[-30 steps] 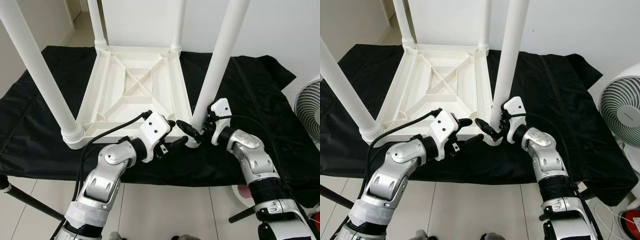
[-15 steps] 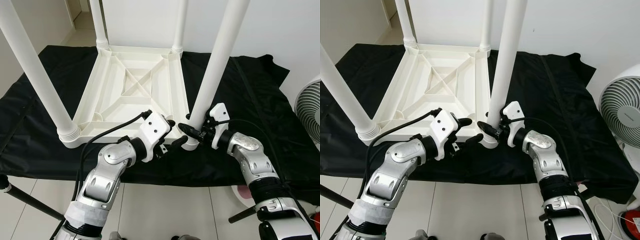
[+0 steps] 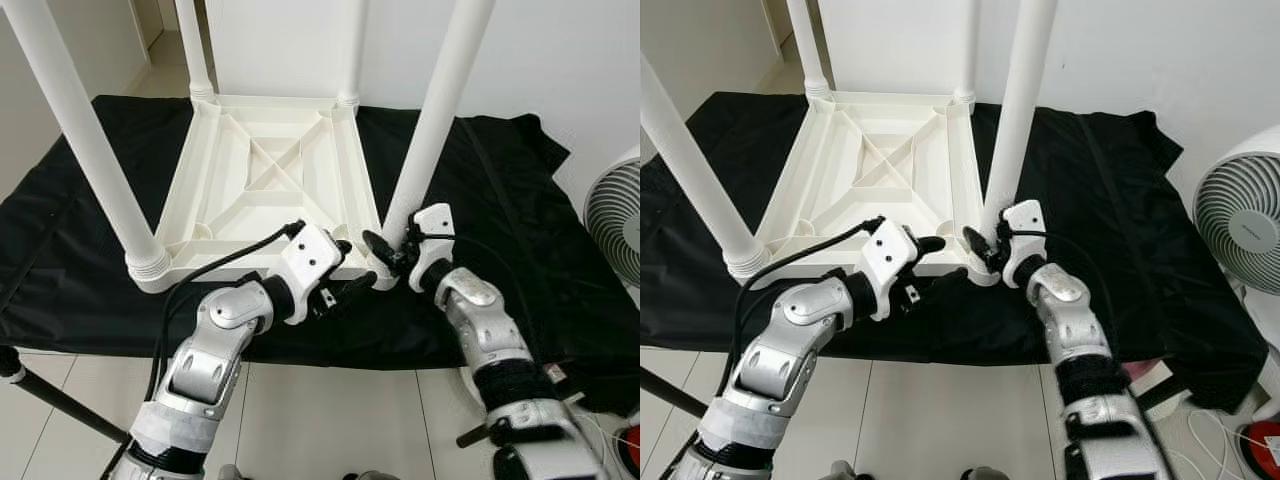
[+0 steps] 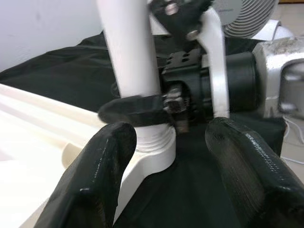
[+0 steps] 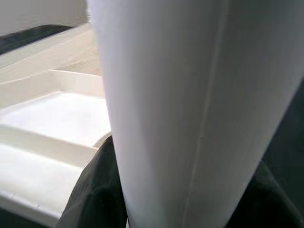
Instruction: Building children table
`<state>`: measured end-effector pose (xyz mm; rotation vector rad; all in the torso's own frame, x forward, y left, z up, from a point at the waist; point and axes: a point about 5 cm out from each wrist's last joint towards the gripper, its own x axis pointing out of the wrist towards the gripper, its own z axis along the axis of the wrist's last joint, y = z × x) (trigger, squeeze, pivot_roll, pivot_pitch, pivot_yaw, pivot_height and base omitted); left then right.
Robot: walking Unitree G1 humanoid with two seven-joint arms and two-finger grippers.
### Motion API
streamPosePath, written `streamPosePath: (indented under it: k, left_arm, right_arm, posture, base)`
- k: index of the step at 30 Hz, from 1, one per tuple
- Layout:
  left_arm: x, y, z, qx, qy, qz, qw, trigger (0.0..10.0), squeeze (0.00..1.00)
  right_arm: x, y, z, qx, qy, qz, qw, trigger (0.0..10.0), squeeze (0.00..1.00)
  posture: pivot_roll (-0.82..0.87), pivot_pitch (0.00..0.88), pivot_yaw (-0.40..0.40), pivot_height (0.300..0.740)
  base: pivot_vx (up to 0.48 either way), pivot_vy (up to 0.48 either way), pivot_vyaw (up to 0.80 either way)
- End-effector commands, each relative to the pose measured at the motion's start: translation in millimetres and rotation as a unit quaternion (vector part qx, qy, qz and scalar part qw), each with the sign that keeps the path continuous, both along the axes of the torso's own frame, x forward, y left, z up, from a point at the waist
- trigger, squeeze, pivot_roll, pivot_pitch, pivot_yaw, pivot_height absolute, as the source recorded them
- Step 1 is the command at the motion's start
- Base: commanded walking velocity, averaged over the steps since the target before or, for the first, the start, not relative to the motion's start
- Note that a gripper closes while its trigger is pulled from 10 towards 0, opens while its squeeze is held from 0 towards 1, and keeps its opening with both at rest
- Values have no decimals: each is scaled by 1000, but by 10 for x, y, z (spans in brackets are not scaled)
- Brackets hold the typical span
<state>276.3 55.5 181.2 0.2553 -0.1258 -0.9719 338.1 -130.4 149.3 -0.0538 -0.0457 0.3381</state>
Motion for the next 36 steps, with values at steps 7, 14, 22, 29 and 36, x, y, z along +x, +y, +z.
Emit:
streamPosePath:
  k: [7, 14, 22, 29, 36]
  left_arm:
    - [42, 11, -3, -6, -6, 39, 999, 10000, 0]
    - [29, 28, -1, -6, -8, 41, 999, 10000, 0]
    - [52, 3, 30, -5, -14, 36, 999, 10000, 0]
    - [50, -6, 21, 0, -13, 28, 1000, 10000, 0]
    - [49, -15, 34, 0, -16, 27, 1000, 10000, 0]
  right_arm:
    - [-117, 79, -125, -8, 30, -75, 997, 10000, 0]
    - [-301, 272, -97, 20, 21, -137, 990, 10000, 0]
    - [-304, 254, -72, 42, 36, -132, 990, 10000, 1000]
    - [-310, 365, 7, 14, 26, 19, 999, 10000, 1000]
    - [-187, 27, 122, -37, 31, 127, 991, 10000, 0]
  posture:
    - [-137, 64, -6, 740]
    - [-124, 71, -14, 740]
    - [-131, 71, -9, 740]
    - [-138, 69, -1, 740]
    - [-132, 58, -7, 740]
  base:
    - [0, 0, 0]
    - [0, 0, 0]
    - [0, 0, 0]
    - [0, 0, 0]
    - [0, 0, 0]
